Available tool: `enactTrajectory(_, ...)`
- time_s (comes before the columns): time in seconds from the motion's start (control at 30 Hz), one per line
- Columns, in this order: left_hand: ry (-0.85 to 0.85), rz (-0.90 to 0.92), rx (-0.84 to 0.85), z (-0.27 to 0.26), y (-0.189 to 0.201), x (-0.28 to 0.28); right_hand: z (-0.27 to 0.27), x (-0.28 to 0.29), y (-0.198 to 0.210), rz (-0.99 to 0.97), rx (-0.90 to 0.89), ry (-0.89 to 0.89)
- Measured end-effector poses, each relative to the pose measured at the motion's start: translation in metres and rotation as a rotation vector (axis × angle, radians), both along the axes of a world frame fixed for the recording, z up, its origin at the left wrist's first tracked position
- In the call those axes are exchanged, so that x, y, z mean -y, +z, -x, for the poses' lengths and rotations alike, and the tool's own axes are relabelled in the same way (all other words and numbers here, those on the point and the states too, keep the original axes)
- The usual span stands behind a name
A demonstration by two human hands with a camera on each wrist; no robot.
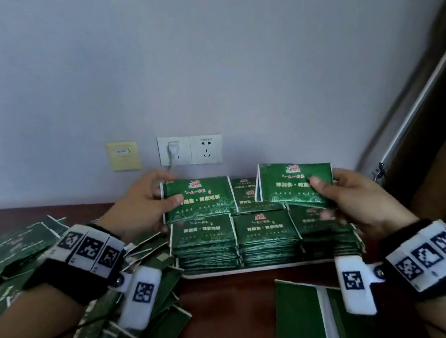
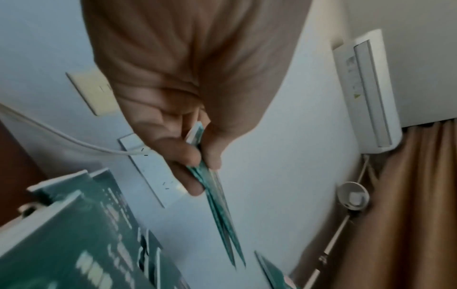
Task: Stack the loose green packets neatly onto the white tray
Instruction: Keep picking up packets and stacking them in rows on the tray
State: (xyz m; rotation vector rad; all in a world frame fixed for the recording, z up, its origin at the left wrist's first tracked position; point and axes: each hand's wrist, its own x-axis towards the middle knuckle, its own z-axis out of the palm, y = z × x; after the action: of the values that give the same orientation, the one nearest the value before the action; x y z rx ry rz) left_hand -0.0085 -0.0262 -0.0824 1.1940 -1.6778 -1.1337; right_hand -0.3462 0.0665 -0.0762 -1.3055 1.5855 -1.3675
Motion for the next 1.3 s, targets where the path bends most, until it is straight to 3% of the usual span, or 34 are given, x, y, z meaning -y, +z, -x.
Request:
enactTrajectory(0.1,0.138,0.002,-0.021,0.000,0.006,0.035,-0.003,0.040,-0.005,-0.004,0.064,-0.068)
enactTrajectory(0.2,0.205,-0.027,0.053,0.002,-0.001,0.059,-0.011,0.071,-0.022,-0.089,0.149,-0.010)
enactTrajectory(0.43,0.208,-0.110,0.266,0.005,-0.026,0.088,-0.024,0.088,-0.038,-0.245,0.261,0.037)
enactTrajectory(0.5,0.215,-0.119,0.299,0.010,-0.029,0.088,-0.026,0.088,-0.039,-0.252,0.181,-0.002)
enactTrajectory(0.7,0.221,0.010,0.583,0.017,-0.025,0.088,-0.034,0.081,-0.038,-0.277,-0.351,-0.128)
enactTrajectory(1.07,0.140,0.036,0.780,0.023,-0.025,0.084,-0.038,0.069,-0.026,-0.375,-0.873,-0.270)
enactTrajectory(1.13,0.124,0.040,0.794,0.023,-0.025,0.083,-0.040,0.067,-0.022,-0.280,-0.915,-0.228)
enactTrajectory(1.3,0.100,0.059,0.888,0.028,-0.022,0.075,-0.048,0.073,-0.026,-0.042,-0.959,0.128)
